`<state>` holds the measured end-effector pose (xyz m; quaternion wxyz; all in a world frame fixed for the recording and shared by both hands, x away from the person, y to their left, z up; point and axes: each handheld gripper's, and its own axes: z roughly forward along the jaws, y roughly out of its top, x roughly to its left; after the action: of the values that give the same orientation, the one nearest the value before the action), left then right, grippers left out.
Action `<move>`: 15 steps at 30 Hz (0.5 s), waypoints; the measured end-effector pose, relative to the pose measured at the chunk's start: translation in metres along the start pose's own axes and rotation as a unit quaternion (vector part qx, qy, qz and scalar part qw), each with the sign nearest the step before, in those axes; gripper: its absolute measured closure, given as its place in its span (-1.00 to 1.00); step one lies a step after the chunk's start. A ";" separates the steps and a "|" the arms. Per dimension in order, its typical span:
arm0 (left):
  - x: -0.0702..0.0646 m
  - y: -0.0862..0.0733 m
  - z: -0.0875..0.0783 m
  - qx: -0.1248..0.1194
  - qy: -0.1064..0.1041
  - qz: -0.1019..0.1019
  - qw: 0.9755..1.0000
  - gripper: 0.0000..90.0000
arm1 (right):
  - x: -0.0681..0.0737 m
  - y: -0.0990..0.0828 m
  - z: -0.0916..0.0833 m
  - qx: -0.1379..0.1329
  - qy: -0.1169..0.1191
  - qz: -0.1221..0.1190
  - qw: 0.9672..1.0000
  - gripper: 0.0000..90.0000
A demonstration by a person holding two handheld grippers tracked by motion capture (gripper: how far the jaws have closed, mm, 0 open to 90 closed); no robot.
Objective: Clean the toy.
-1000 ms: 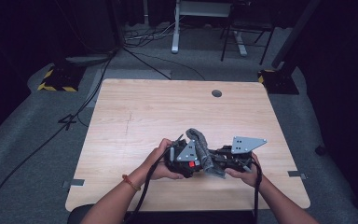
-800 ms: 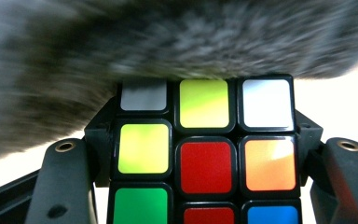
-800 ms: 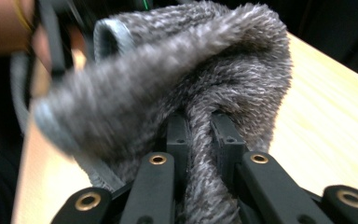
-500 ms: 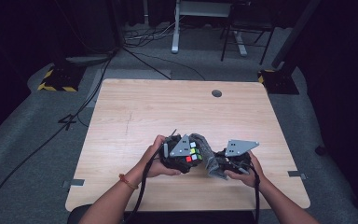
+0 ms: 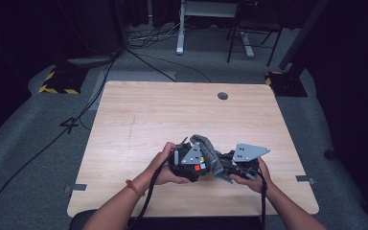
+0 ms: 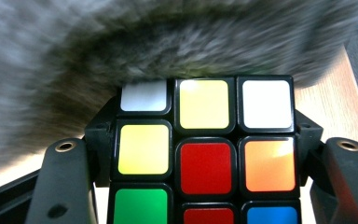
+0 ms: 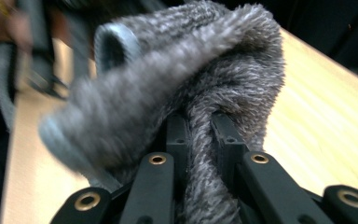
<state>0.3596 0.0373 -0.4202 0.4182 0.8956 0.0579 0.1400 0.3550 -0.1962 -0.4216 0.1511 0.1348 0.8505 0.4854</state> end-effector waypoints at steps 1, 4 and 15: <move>0.000 0.000 -0.001 -0.002 0.003 0.002 1.000 -0.25 | -0.002 -0.003 0.001 0.003 0.001 0.008 1.000 0.78; 0.001 0.000 -0.006 -0.014 0.006 -0.003 1.000 -0.26 | -0.006 -0.008 0.004 0.017 0.001 0.015 1.000 0.78; 0.003 0.000 -0.014 -0.061 0.000 -0.009 0.998 -0.26 | -0.009 -0.017 0.008 0.001 0.059 0.050 0.997 0.78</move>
<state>0.3581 0.0481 -0.4115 0.4731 0.8680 0.0576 0.1391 0.3649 -0.2017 -0.4385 0.0761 0.1487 0.8507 0.4984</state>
